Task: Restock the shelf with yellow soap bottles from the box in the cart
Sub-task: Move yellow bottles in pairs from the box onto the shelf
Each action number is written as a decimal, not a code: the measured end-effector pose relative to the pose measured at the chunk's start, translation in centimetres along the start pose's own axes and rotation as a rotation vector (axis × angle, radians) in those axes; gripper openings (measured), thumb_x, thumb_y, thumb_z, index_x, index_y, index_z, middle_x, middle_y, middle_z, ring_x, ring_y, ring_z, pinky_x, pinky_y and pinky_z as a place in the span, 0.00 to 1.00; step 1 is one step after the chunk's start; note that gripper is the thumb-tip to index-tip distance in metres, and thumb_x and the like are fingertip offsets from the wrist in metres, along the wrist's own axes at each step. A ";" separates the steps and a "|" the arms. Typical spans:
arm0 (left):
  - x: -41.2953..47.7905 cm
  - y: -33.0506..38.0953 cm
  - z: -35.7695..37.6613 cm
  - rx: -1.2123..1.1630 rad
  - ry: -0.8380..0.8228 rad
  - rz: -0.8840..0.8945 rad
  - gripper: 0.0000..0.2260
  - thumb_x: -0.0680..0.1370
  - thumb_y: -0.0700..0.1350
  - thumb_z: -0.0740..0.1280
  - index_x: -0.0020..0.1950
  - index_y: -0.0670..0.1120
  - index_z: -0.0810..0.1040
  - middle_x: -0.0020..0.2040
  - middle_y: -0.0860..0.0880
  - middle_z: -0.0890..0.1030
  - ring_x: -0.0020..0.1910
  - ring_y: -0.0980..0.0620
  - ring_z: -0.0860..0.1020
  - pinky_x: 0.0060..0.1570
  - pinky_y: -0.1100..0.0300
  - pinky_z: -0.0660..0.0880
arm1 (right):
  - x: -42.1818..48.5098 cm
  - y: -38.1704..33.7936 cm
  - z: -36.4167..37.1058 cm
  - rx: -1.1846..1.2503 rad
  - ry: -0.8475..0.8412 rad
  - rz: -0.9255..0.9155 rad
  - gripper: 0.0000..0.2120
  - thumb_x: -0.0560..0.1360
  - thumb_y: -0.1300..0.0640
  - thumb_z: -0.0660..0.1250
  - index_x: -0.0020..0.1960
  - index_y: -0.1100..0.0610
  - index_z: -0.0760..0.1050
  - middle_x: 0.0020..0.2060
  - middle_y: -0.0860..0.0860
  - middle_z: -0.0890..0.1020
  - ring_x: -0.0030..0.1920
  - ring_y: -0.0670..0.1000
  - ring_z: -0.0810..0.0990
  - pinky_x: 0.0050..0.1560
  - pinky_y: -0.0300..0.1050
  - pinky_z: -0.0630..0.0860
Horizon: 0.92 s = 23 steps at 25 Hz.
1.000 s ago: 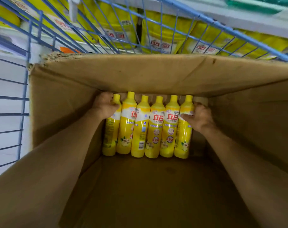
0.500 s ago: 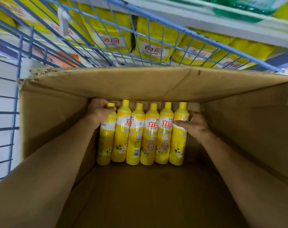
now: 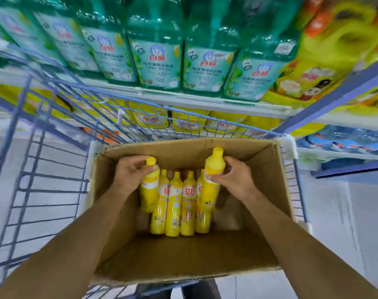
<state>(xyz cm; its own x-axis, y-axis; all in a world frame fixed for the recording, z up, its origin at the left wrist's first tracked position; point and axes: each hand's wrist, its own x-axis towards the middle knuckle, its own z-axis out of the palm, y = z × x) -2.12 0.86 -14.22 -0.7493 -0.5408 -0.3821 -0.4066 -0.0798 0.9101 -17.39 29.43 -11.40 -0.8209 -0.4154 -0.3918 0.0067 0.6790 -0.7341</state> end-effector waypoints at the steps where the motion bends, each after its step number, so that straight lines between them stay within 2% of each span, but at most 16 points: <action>1: -0.8 2.1 0.1 -0.033 -0.019 0.020 0.13 0.69 0.32 0.78 0.44 0.50 0.87 0.43 0.49 0.87 0.42 0.54 0.82 0.49 0.59 0.81 | -0.8 -1.6 -0.9 0.019 0.020 -0.031 0.23 0.60 0.47 0.85 0.50 0.51 0.80 0.40 0.43 0.85 0.38 0.37 0.81 0.40 0.35 0.75; 3: -2.4 6.3 0.5 -0.096 -0.049 0.066 0.12 0.70 0.30 0.75 0.47 0.45 0.86 0.41 0.51 0.87 0.40 0.56 0.82 0.46 0.62 0.81 | -2.4 -4.8 -2.4 0.053 0.054 -0.077 0.25 0.60 0.48 0.85 0.53 0.51 0.81 0.42 0.44 0.86 0.40 0.37 0.82 0.43 0.35 0.77; 6: -4.5 13.9 0.8 -0.137 -0.086 0.139 0.10 0.71 0.32 0.75 0.52 0.38 0.84 0.45 0.45 0.87 0.44 0.52 0.83 0.50 0.59 0.81 | -5.2 -9.8 -5.5 0.109 0.121 -0.134 0.23 0.61 0.49 0.85 0.52 0.46 0.80 0.43 0.44 0.87 0.43 0.39 0.84 0.47 0.37 0.80; 8: -5.2 19.7 0.8 -0.157 -0.125 0.201 0.11 0.72 0.35 0.76 0.53 0.39 0.85 0.50 0.42 0.86 0.48 0.48 0.84 0.52 0.55 0.80 | -6.7 -13.2 -8.1 0.112 0.139 -0.199 0.22 0.63 0.49 0.84 0.52 0.46 0.80 0.43 0.43 0.87 0.43 0.38 0.83 0.46 0.36 0.79; 9: -5.5 22.7 0.8 -0.155 -0.151 0.245 0.10 0.72 0.36 0.76 0.53 0.41 0.85 0.50 0.42 0.87 0.49 0.48 0.84 0.52 0.54 0.80 | -7.3 -15.0 -9.4 0.111 0.148 -0.225 0.24 0.63 0.48 0.84 0.55 0.48 0.80 0.45 0.44 0.87 0.44 0.39 0.84 0.46 0.38 0.79; 12: -7.7 32.2 0.3 -0.140 -0.210 0.409 0.09 0.73 0.36 0.76 0.51 0.45 0.85 0.45 0.49 0.87 0.46 0.53 0.84 0.47 0.60 0.80 | -9.5 -20.7 -13.8 0.142 0.213 -0.293 0.29 0.64 0.53 0.84 0.61 0.57 0.80 0.48 0.49 0.87 0.46 0.44 0.85 0.49 0.43 0.81; 15: -9.2 39.6 -0.7 -0.120 -0.258 0.538 0.10 0.73 0.38 0.76 0.54 0.43 0.84 0.48 0.47 0.87 0.48 0.52 0.85 0.45 0.62 0.80 | -10.5 -25.5 -17.8 0.140 0.295 -0.412 0.26 0.62 0.48 0.84 0.57 0.54 0.82 0.47 0.49 0.87 0.48 0.50 0.86 0.51 0.53 0.83; 19: -10.9 46.4 -0.9 -0.093 -0.280 0.680 0.13 0.74 0.39 0.76 0.58 0.40 0.83 0.54 0.43 0.86 0.55 0.46 0.84 0.55 0.52 0.81 | -12.0 -30.5 -22.2 0.212 0.332 -0.520 0.23 0.64 0.53 0.84 0.56 0.54 0.83 0.46 0.48 0.88 0.48 0.48 0.87 0.52 0.49 0.84; 23: -12.0 50.8 0.6 -0.123 -0.264 0.791 0.11 0.75 0.39 0.75 0.56 0.41 0.84 0.53 0.43 0.86 0.56 0.44 0.84 0.57 0.50 0.81 | -12.8 -34.3 -26.0 0.245 0.346 -0.610 0.24 0.64 0.52 0.84 0.57 0.55 0.82 0.47 0.48 0.88 0.48 0.47 0.87 0.53 0.48 0.84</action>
<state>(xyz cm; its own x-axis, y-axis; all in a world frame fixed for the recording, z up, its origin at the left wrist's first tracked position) -14.15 3.80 36.53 -0.8932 -0.2633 0.3646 0.3382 0.1412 0.9304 -21.95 27.23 33.21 -0.8521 -0.4340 0.2924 -0.4141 0.2173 -0.8839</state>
